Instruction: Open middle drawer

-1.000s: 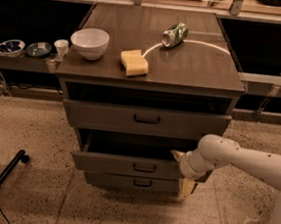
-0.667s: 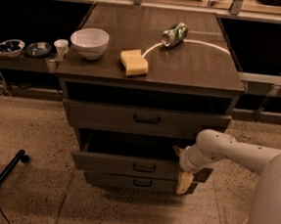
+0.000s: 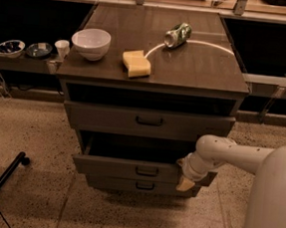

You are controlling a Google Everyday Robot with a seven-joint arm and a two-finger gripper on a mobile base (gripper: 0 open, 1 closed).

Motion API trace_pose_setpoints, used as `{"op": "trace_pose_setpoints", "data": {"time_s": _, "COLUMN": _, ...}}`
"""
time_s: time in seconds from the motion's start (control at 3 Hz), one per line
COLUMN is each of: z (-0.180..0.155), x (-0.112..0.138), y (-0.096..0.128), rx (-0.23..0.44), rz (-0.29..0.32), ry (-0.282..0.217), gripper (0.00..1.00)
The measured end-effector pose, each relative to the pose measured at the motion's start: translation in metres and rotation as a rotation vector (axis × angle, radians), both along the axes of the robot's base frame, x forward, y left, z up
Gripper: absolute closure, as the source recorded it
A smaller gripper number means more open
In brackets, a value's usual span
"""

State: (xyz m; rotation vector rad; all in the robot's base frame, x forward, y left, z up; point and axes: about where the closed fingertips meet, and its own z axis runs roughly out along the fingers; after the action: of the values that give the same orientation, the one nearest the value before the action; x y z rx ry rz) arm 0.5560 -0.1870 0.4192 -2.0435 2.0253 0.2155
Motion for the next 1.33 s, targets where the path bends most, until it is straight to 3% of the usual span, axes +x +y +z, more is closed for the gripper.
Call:
{"op": "trace_pose_setpoints", "data": {"time_s": 0.33, "z": -0.002, "x": -0.035, "y": 0.003, "rx": -0.009, "rz": 0.030, "ry": 0.037, "gripper": 0.46}}
{"op": "trace_pose_setpoints", "data": {"time_s": 0.67, "z": 0.008, "x": -0.035, "y": 0.003, "rx": -0.009, "rz": 0.030, "ry": 0.037, "gripper": 0.36}}
{"op": "trace_pose_setpoints", "data": {"time_s": 1.0, "z": 0.011, "x": -0.035, "y": 0.003, "rx": -0.009, "rz": 0.030, "ry": 0.037, "gripper": 0.33}}
{"op": "trace_pose_setpoints", "data": {"time_s": 1.33, "z": 0.037, "x": -0.072, "y": -0.005, "rx": -0.016, "rz": 0.054, "ry": -0.012, "gripper": 0.33}}
